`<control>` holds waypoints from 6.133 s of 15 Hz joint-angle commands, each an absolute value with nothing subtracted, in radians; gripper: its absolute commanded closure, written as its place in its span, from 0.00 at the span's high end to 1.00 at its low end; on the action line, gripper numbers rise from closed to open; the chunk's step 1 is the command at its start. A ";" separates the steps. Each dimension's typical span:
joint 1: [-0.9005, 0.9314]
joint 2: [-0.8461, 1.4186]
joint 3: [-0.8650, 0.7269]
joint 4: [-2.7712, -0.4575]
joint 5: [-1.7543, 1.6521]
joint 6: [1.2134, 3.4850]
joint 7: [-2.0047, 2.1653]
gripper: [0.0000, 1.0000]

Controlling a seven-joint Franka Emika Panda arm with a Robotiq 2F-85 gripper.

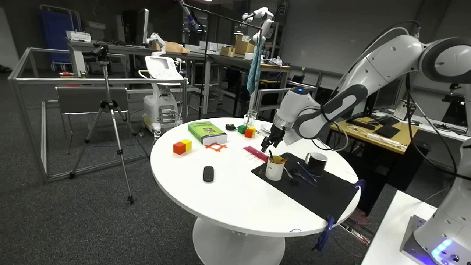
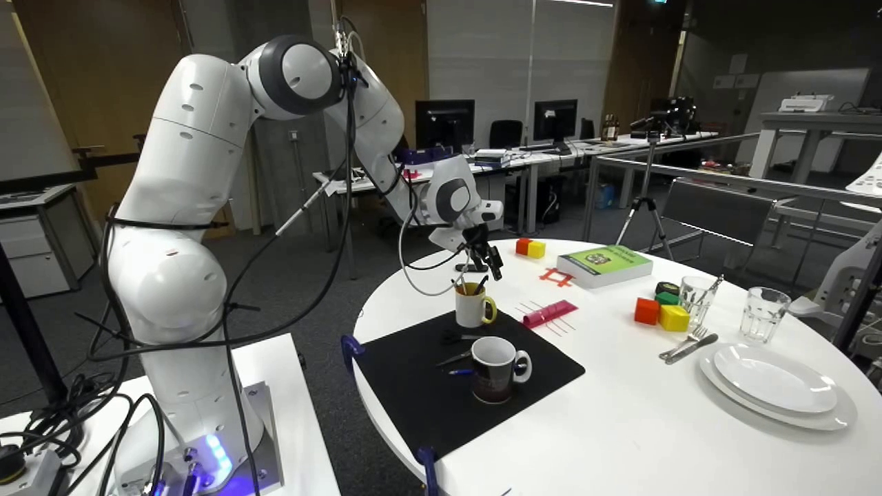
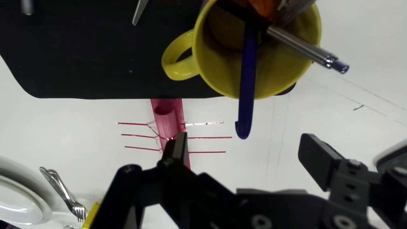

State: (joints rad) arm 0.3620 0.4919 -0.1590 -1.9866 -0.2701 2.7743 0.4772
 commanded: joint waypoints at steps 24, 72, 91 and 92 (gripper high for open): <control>0.312 0.373 -0.092 -2.045 -0.193 2.712 0.448 0.03; 0.127 0.739 -0.051 -1.473 -0.201 1.903 0.164 0.03; 0.108 0.792 -0.041 -1.480 -0.177 1.906 0.113 0.03; 0.108 0.796 -0.041 -1.484 -0.174 1.923 0.119 0.03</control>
